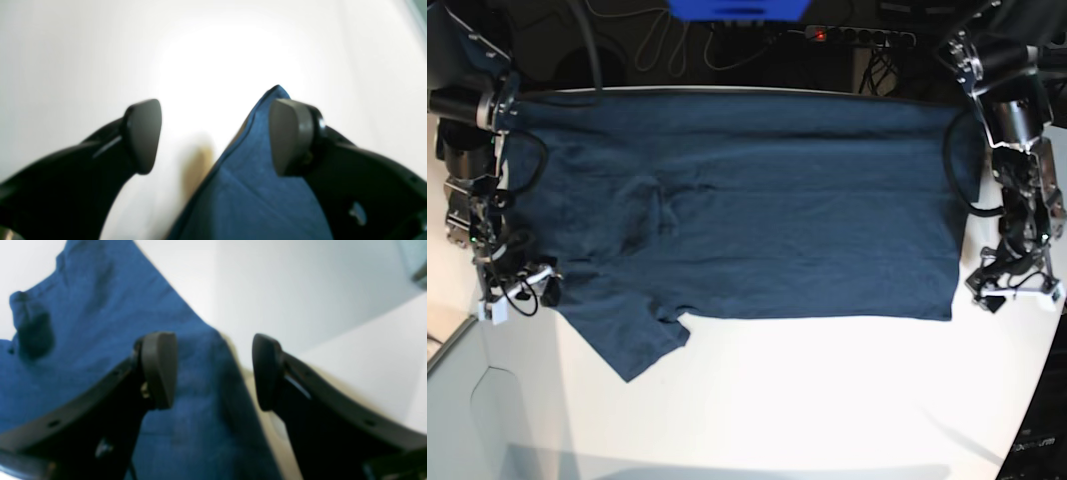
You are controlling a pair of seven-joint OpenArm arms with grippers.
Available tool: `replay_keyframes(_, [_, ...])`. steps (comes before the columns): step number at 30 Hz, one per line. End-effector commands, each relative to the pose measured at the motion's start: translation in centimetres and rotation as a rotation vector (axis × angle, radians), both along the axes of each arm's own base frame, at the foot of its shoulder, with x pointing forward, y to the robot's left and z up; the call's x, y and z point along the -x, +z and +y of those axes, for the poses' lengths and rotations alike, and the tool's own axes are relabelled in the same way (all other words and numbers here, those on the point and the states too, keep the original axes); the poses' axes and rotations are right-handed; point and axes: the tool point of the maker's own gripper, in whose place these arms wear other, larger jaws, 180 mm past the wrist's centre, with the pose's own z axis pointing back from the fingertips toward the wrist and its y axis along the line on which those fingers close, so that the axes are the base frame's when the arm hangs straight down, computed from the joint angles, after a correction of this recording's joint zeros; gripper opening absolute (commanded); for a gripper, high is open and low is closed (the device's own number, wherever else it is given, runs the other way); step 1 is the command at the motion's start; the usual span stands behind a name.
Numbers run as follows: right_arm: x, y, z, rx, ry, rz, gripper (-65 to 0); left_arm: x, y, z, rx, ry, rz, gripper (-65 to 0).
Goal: Layout the t-shirt on the table in an organized manner, then fold the t-shirt properly
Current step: 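Lower both grippers to the shirt's side edges and grasp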
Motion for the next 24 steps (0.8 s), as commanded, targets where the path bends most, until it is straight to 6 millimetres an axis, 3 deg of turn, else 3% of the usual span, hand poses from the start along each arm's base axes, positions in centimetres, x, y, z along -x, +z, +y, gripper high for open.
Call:
replay_keyframes(1, [-1.2,1.8,-1.1,0.003,-0.021,-0.066,-29.4,-1.7,1.7,0.4,-0.037,-0.005,-0.057,-16.8])
replay_keyframes(5, [-0.5,0.5,-0.8,0.040,-0.016,-0.033,-29.4,-2.4,0.1,0.6,-0.090,-0.016,-0.036,-16.8])
replay_keyframes(7, [0.6,-0.8,-0.3,0.064,0.005,0.001,-29.4,-2.5,-1.1,0.2,-0.093,-0.028,-0.009,-16.8])
replay_keyframes(12, [1.2,-1.8,1.0,0.083,0.063,0.035,-30.5,-3.8,-2.5,-1.3,-0.135,-0.082,0.025,-16.8])
replay_keyframes(19, [2.0,-2.9,1.4,0.082,0.075,0.073,-46.0,-4.6,-3.9,-2.8,-0.216,-0.155,0.063,-16.9])
replay_keyframes(24, [2.0,-3.0,1.5,0.079,0.076,0.074,-53.4,-4.3,-4.6,-3.3,-0.234,-0.181,0.078,-17.9])
